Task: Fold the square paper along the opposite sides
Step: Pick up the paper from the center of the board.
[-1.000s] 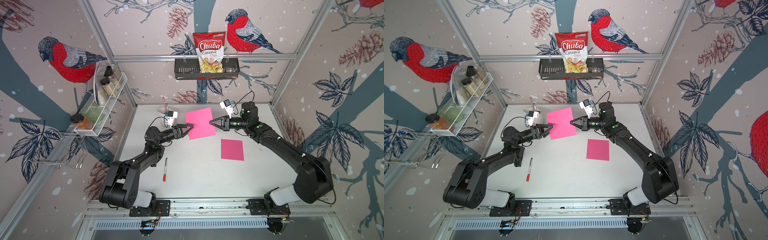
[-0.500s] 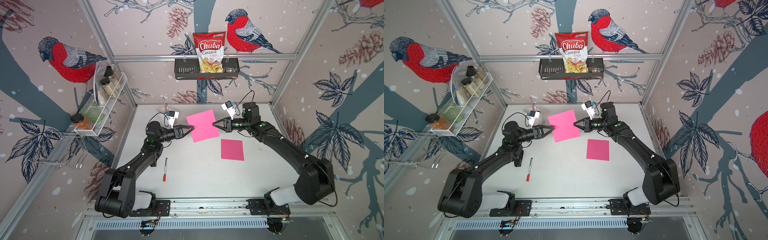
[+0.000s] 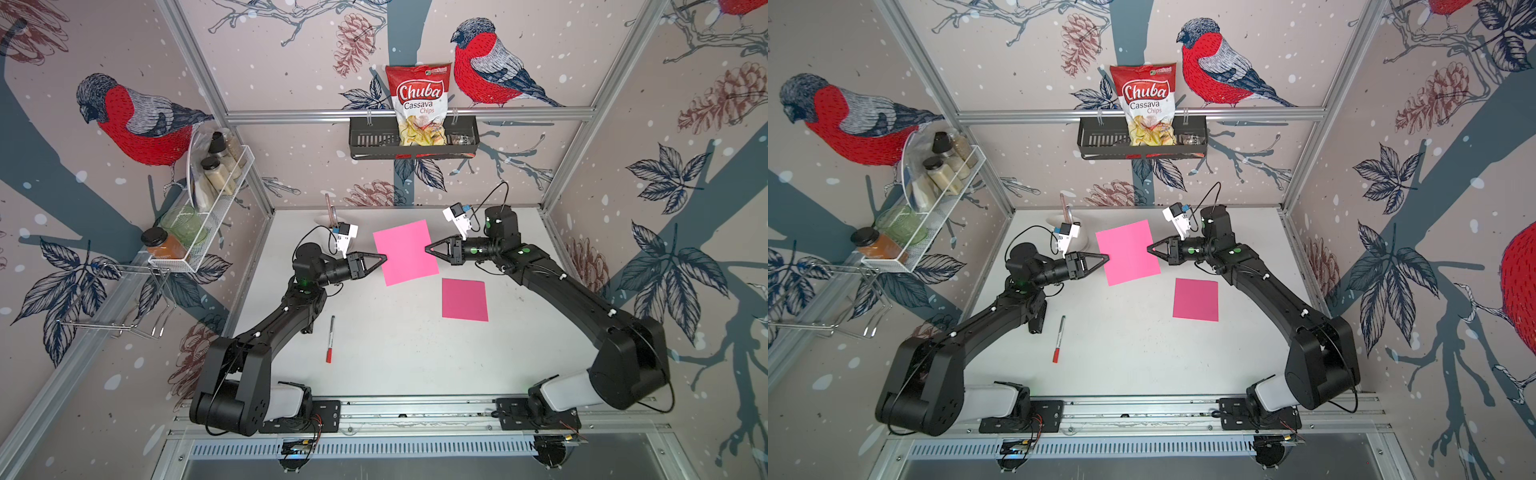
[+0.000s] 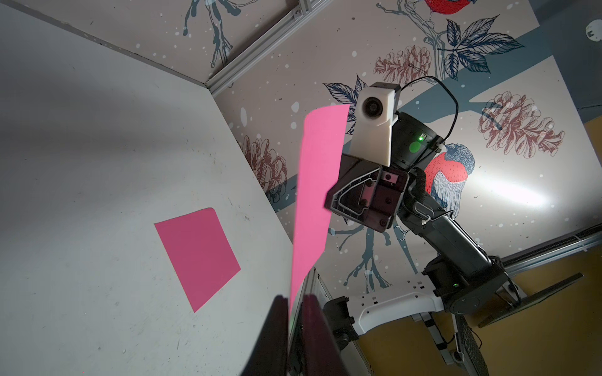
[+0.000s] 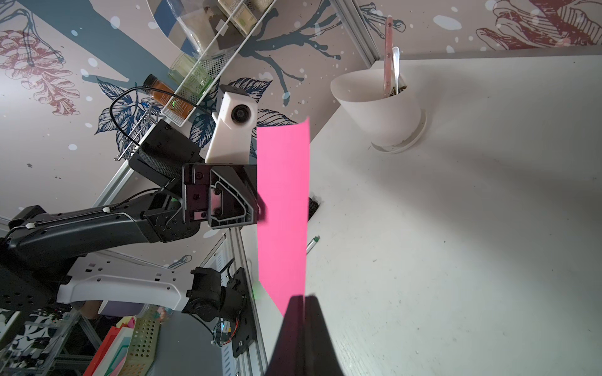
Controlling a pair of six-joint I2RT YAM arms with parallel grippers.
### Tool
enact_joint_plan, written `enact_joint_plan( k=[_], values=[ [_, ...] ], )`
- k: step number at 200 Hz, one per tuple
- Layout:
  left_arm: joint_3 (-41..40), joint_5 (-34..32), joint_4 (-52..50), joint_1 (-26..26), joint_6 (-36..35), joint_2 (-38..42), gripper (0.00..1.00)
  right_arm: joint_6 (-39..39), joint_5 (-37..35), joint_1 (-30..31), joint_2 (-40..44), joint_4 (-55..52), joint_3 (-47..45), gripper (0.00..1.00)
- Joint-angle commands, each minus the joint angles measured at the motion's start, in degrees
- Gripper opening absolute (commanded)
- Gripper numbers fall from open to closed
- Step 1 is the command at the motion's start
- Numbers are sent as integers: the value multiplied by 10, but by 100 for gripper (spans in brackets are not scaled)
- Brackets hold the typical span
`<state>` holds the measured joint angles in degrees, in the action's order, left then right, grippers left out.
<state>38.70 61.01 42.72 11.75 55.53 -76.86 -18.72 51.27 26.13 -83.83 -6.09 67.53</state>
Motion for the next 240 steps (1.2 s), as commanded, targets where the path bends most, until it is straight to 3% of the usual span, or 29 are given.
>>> enact_joint_plan(
  k=[1,24,44,75,104,110,121,128,158,202,240],
  values=[
    [0,-5,2,0,-10,4,16,-11,2,0,3,21,-2,0],
    [-1,-6,2,0,-11,6,17,-11,0,-1,4,22,-4,0],
    [-1,-7,-2,0,-13,7,0,-11,0,-1,7,23,-6,0],
    [-2,-21,-16,2,-32,24,0,-16,-1,-4,11,31,-9,0],
    [17,-63,-122,5,-111,60,0,-26,0,-11,15,48,-14,0],
    [26,-69,-146,7,-131,66,0,-30,-1,-14,17,57,-16,9],
    [42,-75,-188,14,-169,74,0,-39,-6,-23,22,75,-26,38],
    [55,-81,-215,21,-196,77,0,-47,-14,-30,25,92,-37,45],
    [105,-99,-280,70,-284,70,0,-155,-20,-58,-6,268,-126,57],
    [149,-78,-348,122,-351,79,0,-131,-79,-88,-62,257,-126,65],
    [160,-47,-322,135,-333,83,0,-134,-62,-65,-118,297,-110,71]
  ],
)
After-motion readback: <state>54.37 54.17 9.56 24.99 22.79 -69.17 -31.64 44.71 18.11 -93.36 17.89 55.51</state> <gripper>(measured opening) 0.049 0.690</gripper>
